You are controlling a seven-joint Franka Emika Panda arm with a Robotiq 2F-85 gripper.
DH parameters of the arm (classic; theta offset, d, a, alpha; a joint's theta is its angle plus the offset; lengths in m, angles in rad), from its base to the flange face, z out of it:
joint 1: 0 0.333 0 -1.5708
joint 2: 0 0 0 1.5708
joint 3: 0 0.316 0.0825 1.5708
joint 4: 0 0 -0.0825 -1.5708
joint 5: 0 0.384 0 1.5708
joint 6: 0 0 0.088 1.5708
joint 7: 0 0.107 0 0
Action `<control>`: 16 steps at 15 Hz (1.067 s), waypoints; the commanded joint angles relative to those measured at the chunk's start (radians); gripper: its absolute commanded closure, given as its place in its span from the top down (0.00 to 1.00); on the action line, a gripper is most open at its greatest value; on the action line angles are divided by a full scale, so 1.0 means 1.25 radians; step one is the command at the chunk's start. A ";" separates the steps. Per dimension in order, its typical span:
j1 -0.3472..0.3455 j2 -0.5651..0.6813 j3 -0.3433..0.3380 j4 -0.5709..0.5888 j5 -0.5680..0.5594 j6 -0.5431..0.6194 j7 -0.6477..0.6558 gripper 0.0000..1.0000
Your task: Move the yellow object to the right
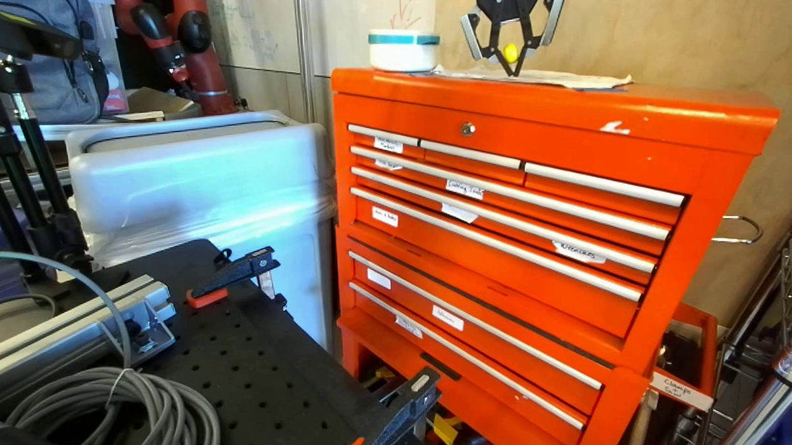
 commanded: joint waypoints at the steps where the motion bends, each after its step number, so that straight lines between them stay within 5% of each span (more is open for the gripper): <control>1: -0.010 -0.005 -0.046 0.002 -0.034 0.031 0.050 0.02; 7: -0.054 0.035 -0.115 0.060 -0.035 0.000 0.104 0.02; 15: -0.066 0.141 -0.143 0.187 -0.035 -0.097 0.151 0.02; 16: -0.065 0.147 -0.141 0.196 -0.035 -0.107 0.154 0.22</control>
